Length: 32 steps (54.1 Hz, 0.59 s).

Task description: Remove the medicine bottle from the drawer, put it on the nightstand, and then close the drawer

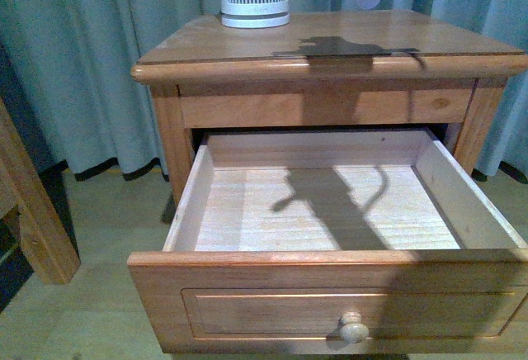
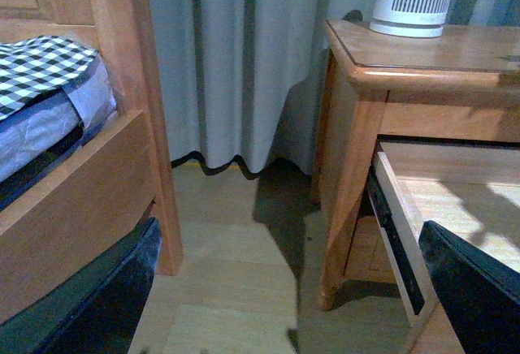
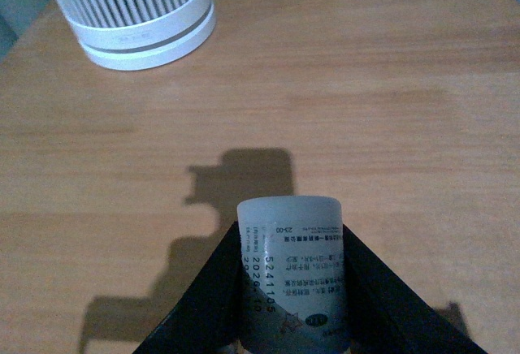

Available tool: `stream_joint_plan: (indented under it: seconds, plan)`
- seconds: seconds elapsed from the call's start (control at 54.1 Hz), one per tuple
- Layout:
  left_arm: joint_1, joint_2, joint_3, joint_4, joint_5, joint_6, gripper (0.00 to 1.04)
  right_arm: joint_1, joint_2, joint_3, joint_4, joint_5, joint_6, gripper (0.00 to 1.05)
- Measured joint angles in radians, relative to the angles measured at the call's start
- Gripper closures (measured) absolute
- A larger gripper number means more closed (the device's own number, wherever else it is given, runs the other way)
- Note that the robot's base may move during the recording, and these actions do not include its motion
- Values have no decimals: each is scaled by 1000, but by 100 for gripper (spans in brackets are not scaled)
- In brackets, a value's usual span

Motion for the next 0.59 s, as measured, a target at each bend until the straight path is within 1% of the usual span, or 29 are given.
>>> stream_joint_plan:
  seconds: [0.092,0.185,0.203,0.277,0.37,0.462,0.481,0.592]
  plan:
    - [0,0,0,0,0,0,7,-1,74,105,-29,20,-6,76]
    - [0,0,0,0,0,0,7,1,129,181,-27,36,-23,76]
    - [0,0,0,0,0,0,7,2,140,195,-23,43,-37,74]
    - [0,0,0,0,0,0,7,3,173,237,-2,75,-56,61]
    - [0,0,0,0,0,0,7,3,187,246,35,99,-74,47]
    - [0,0,0,0,0,0,7,2,177,222,86,94,-80,32]
    - [0,0,0,0,0,0,7,2,174,216,93,93,-82,31]
    - [0,0,0,0,0,0,7,10,95,98,186,54,-82,12]
